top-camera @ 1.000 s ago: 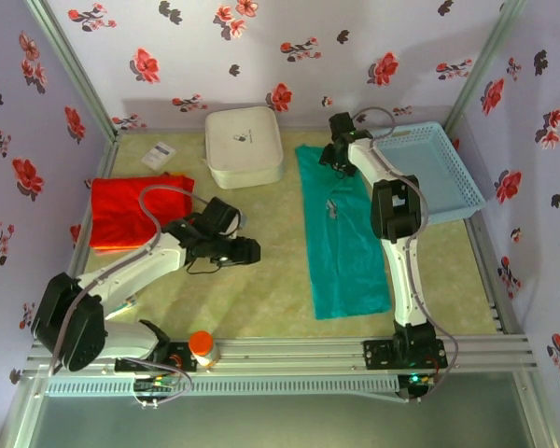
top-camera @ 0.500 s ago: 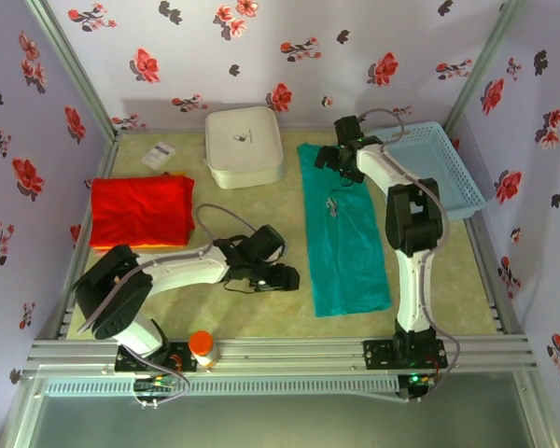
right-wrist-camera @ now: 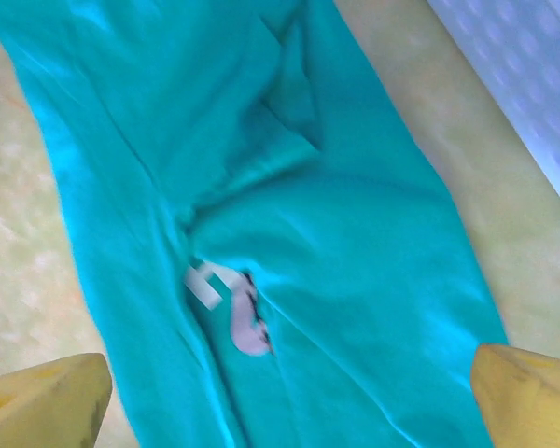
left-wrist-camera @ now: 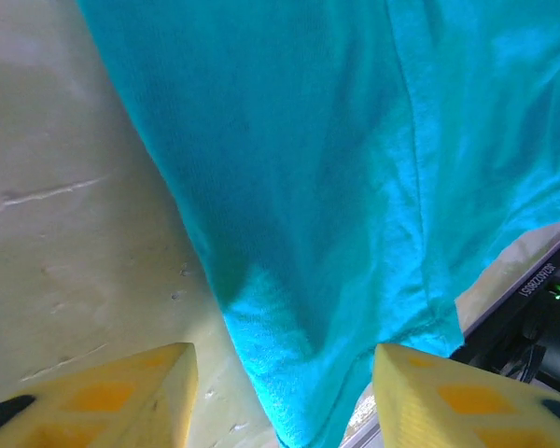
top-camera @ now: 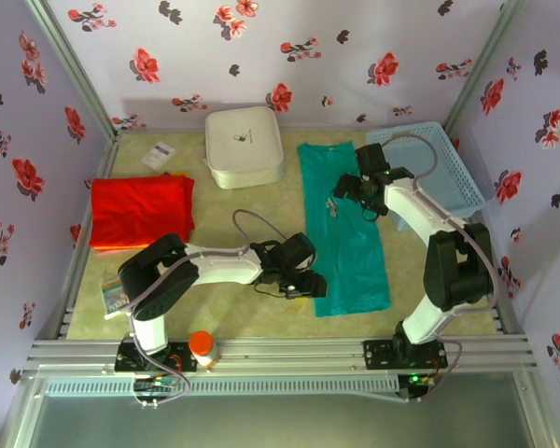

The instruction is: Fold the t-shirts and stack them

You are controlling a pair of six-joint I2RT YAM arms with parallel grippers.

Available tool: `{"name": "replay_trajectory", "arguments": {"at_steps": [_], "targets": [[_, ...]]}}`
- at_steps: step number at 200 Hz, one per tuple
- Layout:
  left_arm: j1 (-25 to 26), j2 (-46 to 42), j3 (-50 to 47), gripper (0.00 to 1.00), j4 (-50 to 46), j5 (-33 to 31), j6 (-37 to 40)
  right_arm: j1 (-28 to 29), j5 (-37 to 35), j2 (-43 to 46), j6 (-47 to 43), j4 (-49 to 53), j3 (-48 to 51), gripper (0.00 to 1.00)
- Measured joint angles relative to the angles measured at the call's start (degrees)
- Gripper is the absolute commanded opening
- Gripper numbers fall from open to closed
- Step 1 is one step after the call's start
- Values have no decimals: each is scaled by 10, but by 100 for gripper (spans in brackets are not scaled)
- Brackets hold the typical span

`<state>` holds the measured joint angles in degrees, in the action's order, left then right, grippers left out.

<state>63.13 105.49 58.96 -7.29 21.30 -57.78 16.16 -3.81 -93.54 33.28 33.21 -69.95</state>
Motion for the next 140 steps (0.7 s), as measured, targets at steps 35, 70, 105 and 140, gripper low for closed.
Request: {"name": "replay_trajectory", "arguments": {"at_steps": [35,70,105,140], "targets": [[-1,13,21,29,-11,7,1,-4,-15,80,17,14,68,87],[-11,15,25,10,-22,9,11,-12,-21,154,31,36,125,79],[-26,16,35,0,-60,11,38,-12,-17,205,34,67,180,72],[-51,1,26,0,-112,10,70,-12,20,251,39,88,230,68]]}}
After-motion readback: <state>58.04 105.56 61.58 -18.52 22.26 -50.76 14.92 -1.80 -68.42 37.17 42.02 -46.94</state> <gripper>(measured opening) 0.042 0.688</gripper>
